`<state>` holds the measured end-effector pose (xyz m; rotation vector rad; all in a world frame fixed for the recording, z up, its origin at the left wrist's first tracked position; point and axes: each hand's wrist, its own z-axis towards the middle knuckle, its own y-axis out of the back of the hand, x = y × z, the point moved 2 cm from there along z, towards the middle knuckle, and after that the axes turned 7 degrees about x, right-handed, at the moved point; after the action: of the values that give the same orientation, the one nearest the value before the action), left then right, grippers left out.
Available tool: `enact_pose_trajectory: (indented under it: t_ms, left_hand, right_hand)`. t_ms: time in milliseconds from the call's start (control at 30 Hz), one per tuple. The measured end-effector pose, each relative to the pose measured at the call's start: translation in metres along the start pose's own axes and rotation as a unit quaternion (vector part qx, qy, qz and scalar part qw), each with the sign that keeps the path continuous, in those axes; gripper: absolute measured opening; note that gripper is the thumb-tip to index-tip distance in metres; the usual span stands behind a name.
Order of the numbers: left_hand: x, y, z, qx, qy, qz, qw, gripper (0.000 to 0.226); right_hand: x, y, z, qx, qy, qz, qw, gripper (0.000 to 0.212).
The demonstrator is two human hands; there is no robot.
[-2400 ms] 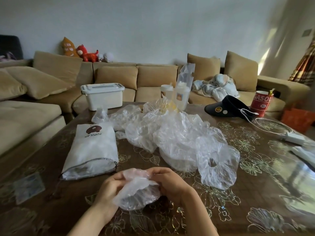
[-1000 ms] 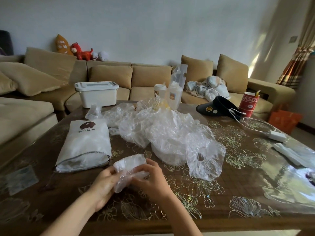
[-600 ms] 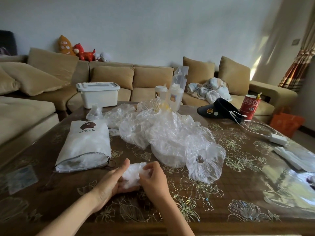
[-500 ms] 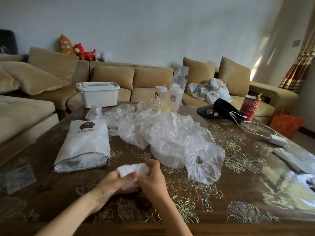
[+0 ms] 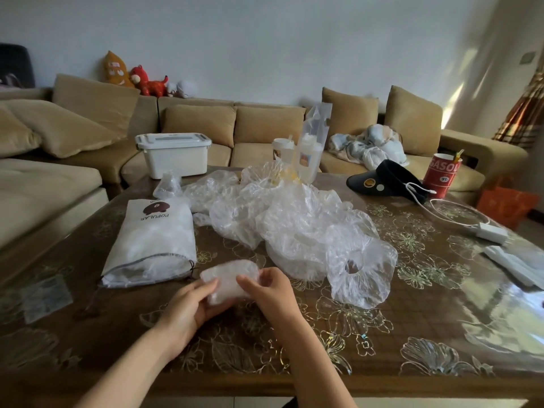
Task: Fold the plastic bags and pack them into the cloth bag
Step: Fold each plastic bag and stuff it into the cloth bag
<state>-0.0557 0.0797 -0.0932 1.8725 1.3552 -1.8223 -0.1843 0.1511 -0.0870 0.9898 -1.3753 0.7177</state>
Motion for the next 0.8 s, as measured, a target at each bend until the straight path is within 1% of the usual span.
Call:
enact_pose_trajectory:
  t_ms: [67,133,233,300,333,400,500,567,667,700,733,800]
  left_hand:
    - [-0.002,0.005,0.002,-0.02,-0.008,-0.088,0.996,0.03]
    - [-0.001,0.01,0.003,-0.021,-0.009,-0.14,0.99,0.033]
    - [0.001,0.01,0.003,-0.01,-0.008,-0.099,0.995,0.032]
    - [0.003,0.007,0.003,-0.029,-0.02,-0.073,0.997,0.025]
    - [0.004,0.005,0.002,-0.037,-0.028,-0.067,0.997,0.022]
    - [0.004,0.002,0.002,-0.05,-0.043,-0.068,0.995,0.02]
    - [0.002,0.002,0.0,-0.055,-0.061,-0.05,0.995,0.019]
    - [0.002,-0.001,0.0,-0.054,-0.067,-0.023,0.996,0.021]
    - [0.001,-0.008,-0.003,-0.037,-0.088,0.032,0.995,0.028]
    - [-0.001,-0.011,-0.002,-0.031,-0.102,0.06,0.992,0.031]
    - [0.001,-0.009,-0.004,-0.034,-0.11,0.084,0.99,0.031]
    - [-0.001,-0.006,-0.002,-0.057,-0.119,0.092,0.987,0.025]
  right_hand:
    - [0.0,-0.006,0.003,0.011,-0.005,0.004,1.0,0.037]
    - [0.003,-0.014,0.002,0.026,-0.003,0.004,1.0,0.039]
    - [0.002,-0.025,0.004,0.035,0.007,0.019,0.999,0.034]
    - [-0.001,-0.033,0.007,0.007,0.02,0.04,0.999,0.03]
    - [-0.001,-0.036,0.008,-0.023,0.033,0.033,0.999,0.026]
    - [-0.002,-0.039,0.011,-0.078,0.054,-0.017,0.995,0.02]
    - [0.004,-0.042,0.007,-0.132,0.094,-0.083,0.983,0.022]
    - [0.006,-0.044,0.002,-0.163,0.132,-0.165,0.964,0.025]
    - [0.01,-0.052,-0.005,-0.194,0.208,-0.287,0.915,0.023]
    - [0.01,-0.054,-0.002,-0.191,0.227,-0.313,0.902,0.027]
    - [0.008,-0.057,-0.005,-0.176,0.23,-0.331,0.898,0.031]
    - [0.009,-0.057,-0.005,-0.1,0.212,-0.347,0.908,0.039]
